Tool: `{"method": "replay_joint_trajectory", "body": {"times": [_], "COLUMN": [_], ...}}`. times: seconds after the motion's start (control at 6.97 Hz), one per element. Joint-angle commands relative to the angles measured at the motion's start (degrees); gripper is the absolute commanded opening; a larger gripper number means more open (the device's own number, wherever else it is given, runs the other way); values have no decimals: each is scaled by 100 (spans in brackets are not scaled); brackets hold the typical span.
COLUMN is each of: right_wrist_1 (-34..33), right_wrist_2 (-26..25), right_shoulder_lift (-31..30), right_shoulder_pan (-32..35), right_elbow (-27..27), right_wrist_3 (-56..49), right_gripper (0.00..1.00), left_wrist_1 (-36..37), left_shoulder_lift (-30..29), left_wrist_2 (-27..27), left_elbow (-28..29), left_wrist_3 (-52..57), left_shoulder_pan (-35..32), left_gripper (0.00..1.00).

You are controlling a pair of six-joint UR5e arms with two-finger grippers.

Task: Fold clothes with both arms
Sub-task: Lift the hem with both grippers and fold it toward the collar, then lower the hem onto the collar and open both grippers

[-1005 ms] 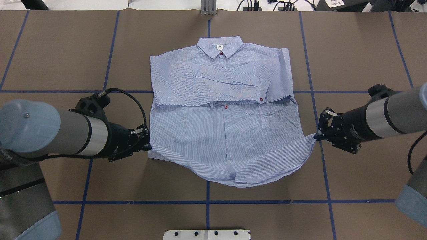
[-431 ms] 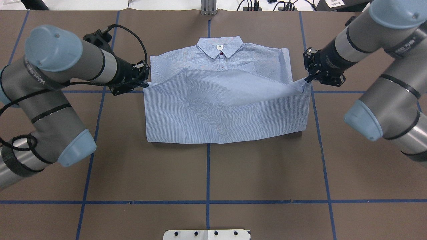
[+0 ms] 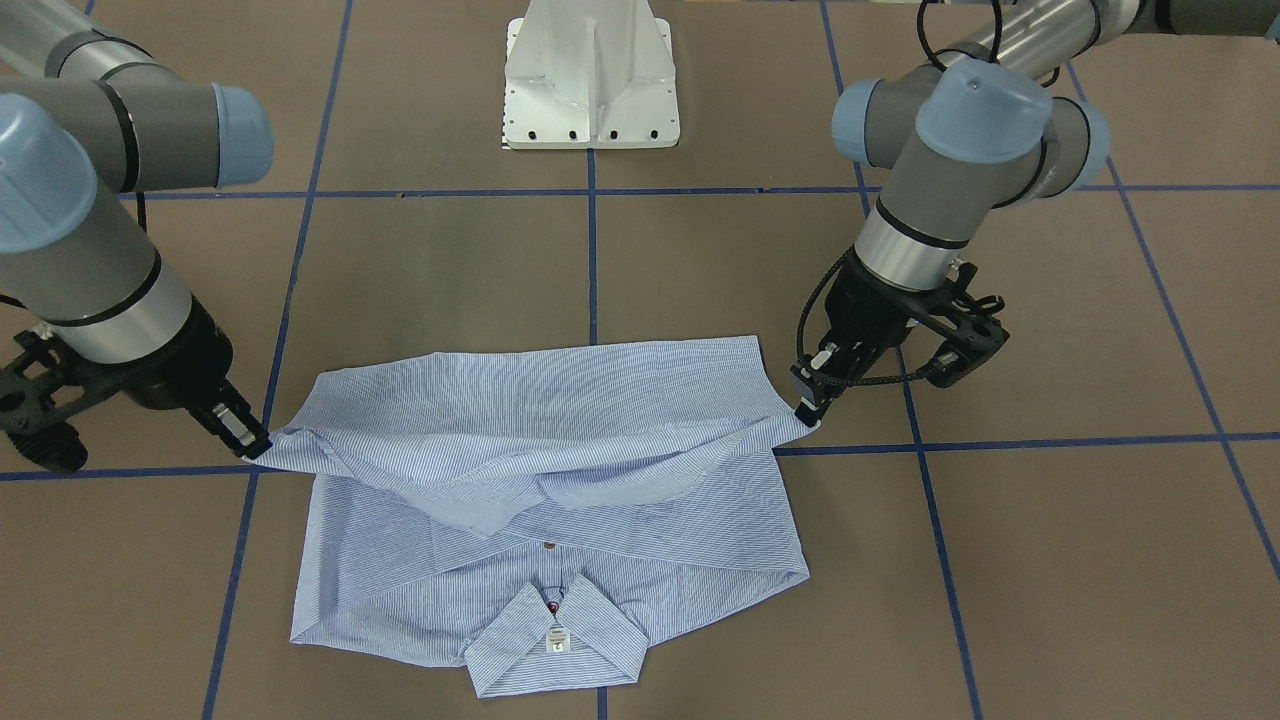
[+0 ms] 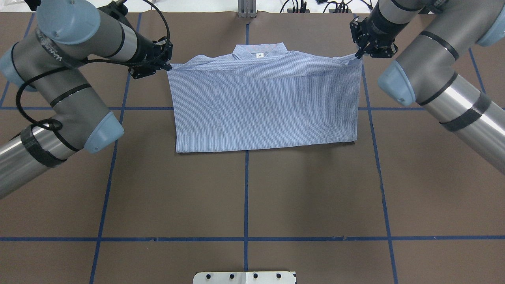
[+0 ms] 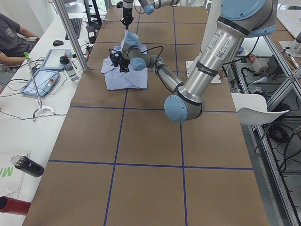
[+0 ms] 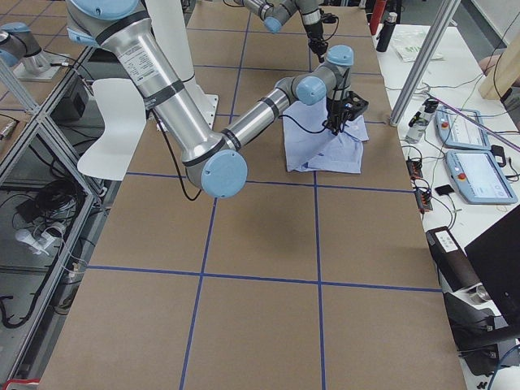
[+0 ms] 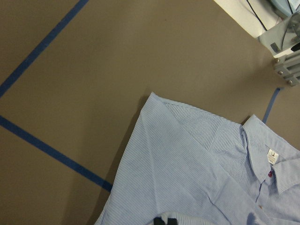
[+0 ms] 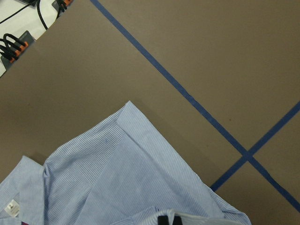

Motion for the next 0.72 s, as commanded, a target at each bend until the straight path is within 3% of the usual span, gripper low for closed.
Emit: {"method": "replay_joint_trajectory", "body": {"times": [0.0,0.29,0.57], "right_wrist_1": [27,1084,1450], "right_wrist_2": [-21,-91,-449], "right_shoulder_lift": [650,705,784], "right_shoulder_pan": [84,40,-135], "right_elbow": [-902,-1858,-2398], "right_wrist_3": [-190,-278,-505], "right_gripper": [0,0,0], "left_wrist_1": [-487,-1366,-1807], "left_shoulder_lift": [-366,-672,-744], "left_wrist_2": [-6,21,65], "left_elbow": [854,1959,2412], "left_wrist_3": [34,34,52], "left_shoulder_pan": [-93,-102,-102], "left_gripper": [0,0,0]}}
